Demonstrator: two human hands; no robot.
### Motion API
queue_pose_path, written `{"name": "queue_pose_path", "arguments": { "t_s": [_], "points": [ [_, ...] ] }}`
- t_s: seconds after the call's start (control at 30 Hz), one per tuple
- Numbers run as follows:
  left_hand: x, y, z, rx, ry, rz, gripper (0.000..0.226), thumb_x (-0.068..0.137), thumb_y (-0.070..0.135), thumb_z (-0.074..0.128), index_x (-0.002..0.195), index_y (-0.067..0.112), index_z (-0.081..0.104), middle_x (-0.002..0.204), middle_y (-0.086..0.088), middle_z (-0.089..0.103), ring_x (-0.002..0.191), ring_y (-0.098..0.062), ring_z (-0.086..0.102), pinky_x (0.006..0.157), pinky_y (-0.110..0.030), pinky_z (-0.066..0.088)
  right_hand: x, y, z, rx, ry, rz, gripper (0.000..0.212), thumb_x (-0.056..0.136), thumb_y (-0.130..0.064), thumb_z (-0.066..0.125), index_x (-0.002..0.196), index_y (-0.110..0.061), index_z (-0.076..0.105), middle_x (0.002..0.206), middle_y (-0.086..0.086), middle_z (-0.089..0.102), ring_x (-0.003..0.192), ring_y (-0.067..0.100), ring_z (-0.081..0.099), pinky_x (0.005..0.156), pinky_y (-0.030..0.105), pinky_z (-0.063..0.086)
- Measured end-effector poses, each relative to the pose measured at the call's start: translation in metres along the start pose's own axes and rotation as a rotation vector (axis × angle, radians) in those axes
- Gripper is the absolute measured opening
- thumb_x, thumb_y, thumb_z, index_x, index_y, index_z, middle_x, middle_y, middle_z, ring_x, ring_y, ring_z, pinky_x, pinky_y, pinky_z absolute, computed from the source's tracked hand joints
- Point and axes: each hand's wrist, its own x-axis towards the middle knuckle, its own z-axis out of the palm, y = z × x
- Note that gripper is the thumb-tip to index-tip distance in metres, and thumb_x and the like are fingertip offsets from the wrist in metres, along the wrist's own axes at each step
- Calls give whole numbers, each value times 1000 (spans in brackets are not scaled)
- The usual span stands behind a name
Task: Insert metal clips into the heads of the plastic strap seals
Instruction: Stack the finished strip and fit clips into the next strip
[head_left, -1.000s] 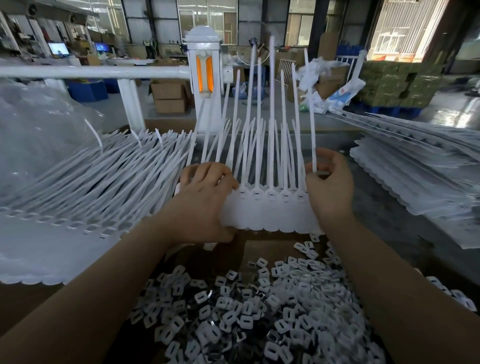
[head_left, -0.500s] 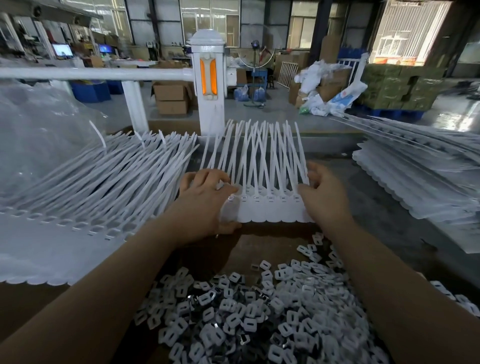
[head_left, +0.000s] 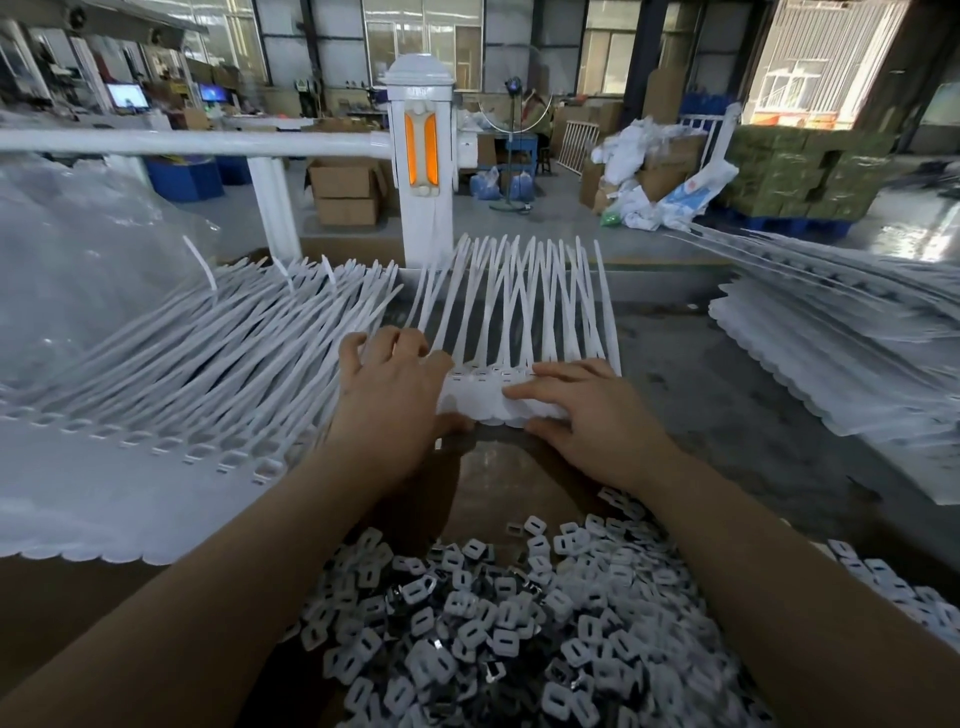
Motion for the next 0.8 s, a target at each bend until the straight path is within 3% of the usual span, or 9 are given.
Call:
{"name": "queue_pose_path", "arguments": {
  "t_s": [0.17,0.27,0.33,0.4,0.47,0.57,0.67,0.8],
  "points": [
    [5,-24,-30,165,-294,-152,94,74,82,51,146,26,28,151,-15,32,140,-37,29,113,-61,16,2,0,1,-12,-25,20,43,91,-47,57,134,-45,52,146,-10,47,135,16,37,109,38,32],
    [4,-54,-52,237,-527,-255,96,77,81,49,146,17,31,149,-17,40,135,-34,41,112,-60,22,3,-1,-2,-9,-42,31,43,90,-54,54,132,-46,52,144,-12,48,131,16,38,106,41,34],
    [2,-70,-62,159,-711,-234,82,78,76,53,129,11,54,121,-8,65,103,-19,61,94,-40,41,5,-2,-3,-11,-34,18,37,91,-52,52,127,-45,56,138,-15,52,126,15,40,103,40,36],
    [1,-80,-62,81,-813,-208,62,75,71,64,94,12,70,80,2,72,74,-11,63,73,-29,43,5,-6,-5,2,-10,2,30,92,-47,53,121,-43,61,131,-16,57,121,14,42,99,38,37],
    [2,-84,-60,38,-807,-206,51,70,65,74,77,15,66,62,5,67,63,-10,62,63,-27,43,4,-10,-7,29,27,-12,25,93,-40,56,115,-41,65,126,-15,60,116,15,43,96,36,37],
    [6,-92,-57,-24,-776,-212,45,71,57,78,84,19,57,78,3,65,72,-11,60,61,-26,41,3,-13,-10,50,56,-27,22,93,-34,59,112,-39,68,121,-15,62,112,14,44,93,34,37],
    [10,-99,-54,-74,-793,-213,35,76,51,76,77,20,59,82,1,63,76,-12,60,64,-27,41,3,-14,-11,69,62,-34,20,94,-32,59,110,-38,69,117,-14,64,110,14,45,92,33,38],
    [13,-107,-57,-178,-581,-273,32,81,43,74,73,18,56,77,1,59,72,-13,55,62,-27,39,3,-16,-11,89,59,-40,19,94,-31,58,108,-38,69,114,-15,65,110,13,46,92,32,39]
  ]
}}
